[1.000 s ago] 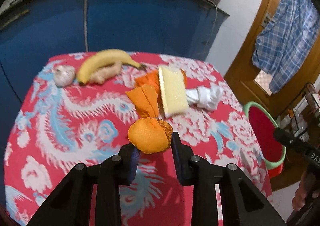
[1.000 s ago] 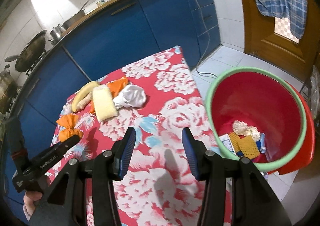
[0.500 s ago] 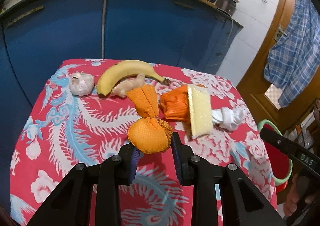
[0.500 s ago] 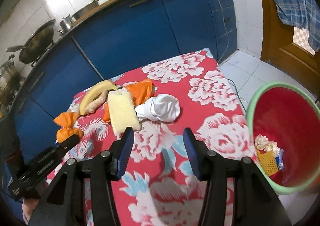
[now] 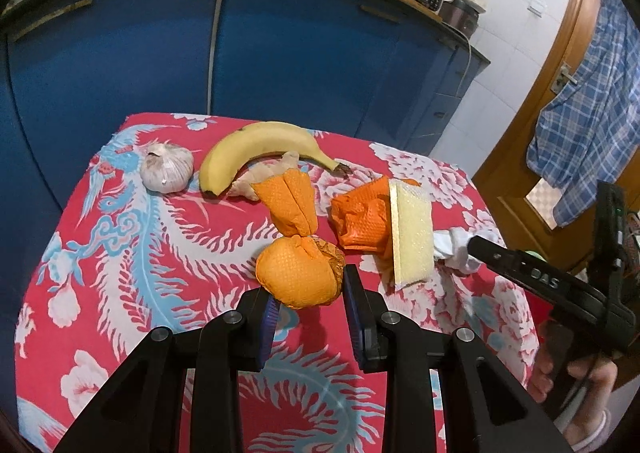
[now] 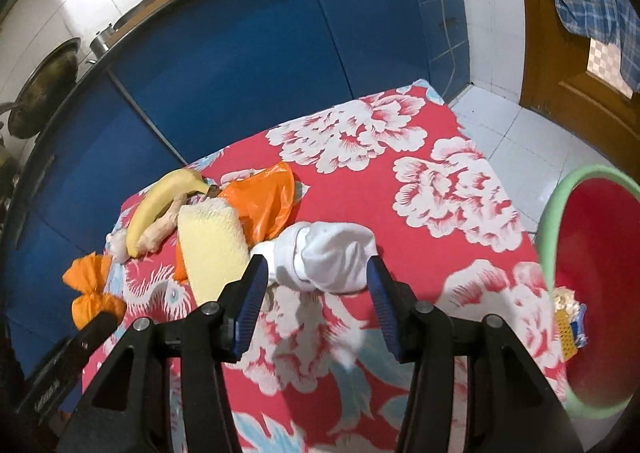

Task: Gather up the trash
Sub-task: 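Grasp the orange mesh bag with the left tool while the right tool grasps the white sock, then carry the orange bag and white sock over the red bucket with both tools, then open both tools to drop the orange bag and white sock into the bucket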

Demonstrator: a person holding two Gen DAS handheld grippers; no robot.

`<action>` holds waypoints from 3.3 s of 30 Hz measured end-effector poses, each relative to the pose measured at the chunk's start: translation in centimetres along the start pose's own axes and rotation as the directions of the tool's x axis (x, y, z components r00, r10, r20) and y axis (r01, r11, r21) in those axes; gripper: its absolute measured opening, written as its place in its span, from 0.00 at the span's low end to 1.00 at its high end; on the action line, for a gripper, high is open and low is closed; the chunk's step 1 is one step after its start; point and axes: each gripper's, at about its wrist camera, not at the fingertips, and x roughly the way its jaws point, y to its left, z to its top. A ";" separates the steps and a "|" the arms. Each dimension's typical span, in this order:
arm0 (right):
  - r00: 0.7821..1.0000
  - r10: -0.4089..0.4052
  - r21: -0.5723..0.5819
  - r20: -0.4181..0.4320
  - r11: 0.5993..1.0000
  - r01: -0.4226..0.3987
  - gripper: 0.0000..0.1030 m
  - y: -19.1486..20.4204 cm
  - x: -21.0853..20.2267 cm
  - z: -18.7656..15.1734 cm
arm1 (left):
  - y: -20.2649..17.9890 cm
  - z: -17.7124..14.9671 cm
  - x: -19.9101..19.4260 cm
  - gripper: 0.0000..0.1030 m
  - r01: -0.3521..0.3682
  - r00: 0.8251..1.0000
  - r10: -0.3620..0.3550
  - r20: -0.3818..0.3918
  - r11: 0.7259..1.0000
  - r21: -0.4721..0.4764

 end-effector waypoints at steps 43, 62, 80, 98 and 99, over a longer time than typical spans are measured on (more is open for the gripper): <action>0.985 0.017 0.079 0.171 0.996 -0.031 0.19 -4.5 -15.6 -4.8 | -8.0 -1.9 -6.8 0.30 0.164 0.985 -0.171 0.036 0.976 0.142; 0.953 -0.063 0.193 0.296 0.981 0.005 0.19 -11.8 -22.7 -5.0 | -17.8 -0.8 -7.3 0.30 0.280 0.959 -0.282 -0.038 0.914 0.294; 0.951 -0.185 0.412 0.250 0.909 0.068 0.20 -23.2 -21.3 -8.1 | -27.2 -4.3 -0.2 0.30 0.375 0.924 -0.311 -0.222 0.851 0.367; 0.970 -0.162 0.458 0.181 0.887 0.062 0.27 -26.9 -18.3 -9.4 | -30.9 -7.6 4.6 0.38 0.390 0.905 -0.267 -0.331 0.832 0.395; 0.971 -0.162 0.457 0.177 0.887 0.064 0.27 -26.9 -18.2 -9.3 | -30.9 -7.6 4.7 0.40 0.392 0.903 -0.268 -0.334 0.832 0.392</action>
